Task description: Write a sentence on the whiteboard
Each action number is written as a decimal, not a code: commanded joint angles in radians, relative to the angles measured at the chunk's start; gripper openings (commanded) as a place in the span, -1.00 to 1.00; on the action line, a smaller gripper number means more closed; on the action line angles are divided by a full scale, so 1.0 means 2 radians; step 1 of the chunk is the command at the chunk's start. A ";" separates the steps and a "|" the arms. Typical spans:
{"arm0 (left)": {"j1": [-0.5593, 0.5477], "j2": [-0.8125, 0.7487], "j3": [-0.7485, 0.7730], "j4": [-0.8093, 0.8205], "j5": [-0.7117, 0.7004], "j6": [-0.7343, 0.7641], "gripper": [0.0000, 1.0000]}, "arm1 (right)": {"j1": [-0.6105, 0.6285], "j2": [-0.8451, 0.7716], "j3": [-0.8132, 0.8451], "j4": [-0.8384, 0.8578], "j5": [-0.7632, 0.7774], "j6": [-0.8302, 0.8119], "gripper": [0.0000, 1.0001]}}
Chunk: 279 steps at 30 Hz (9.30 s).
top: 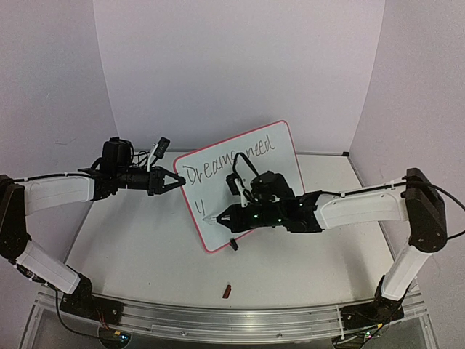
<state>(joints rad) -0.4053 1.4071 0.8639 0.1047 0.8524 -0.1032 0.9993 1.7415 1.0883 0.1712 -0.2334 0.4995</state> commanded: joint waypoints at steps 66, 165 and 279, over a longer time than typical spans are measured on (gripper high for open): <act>-0.011 0.001 0.000 -0.027 -0.020 0.057 -1.00 | 0.016 0.005 -0.004 0.027 0.017 0.026 -1.00; -0.012 0.004 0.001 -0.032 -0.024 0.061 -1.00 | -0.046 -0.038 0.014 0.028 0.006 -0.005 -1.00; -0.014 0.009 0.003 -0.033 -0.024 0.063 -1.00 | -0.055 -0.035 0.044 -0.015 0.043 -0.029 -1.00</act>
<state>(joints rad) -0.4091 1.4071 0.8642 0.1043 0.8429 -0.1032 0.8925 1.6564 1.1454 0.1304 -0.1461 0.4419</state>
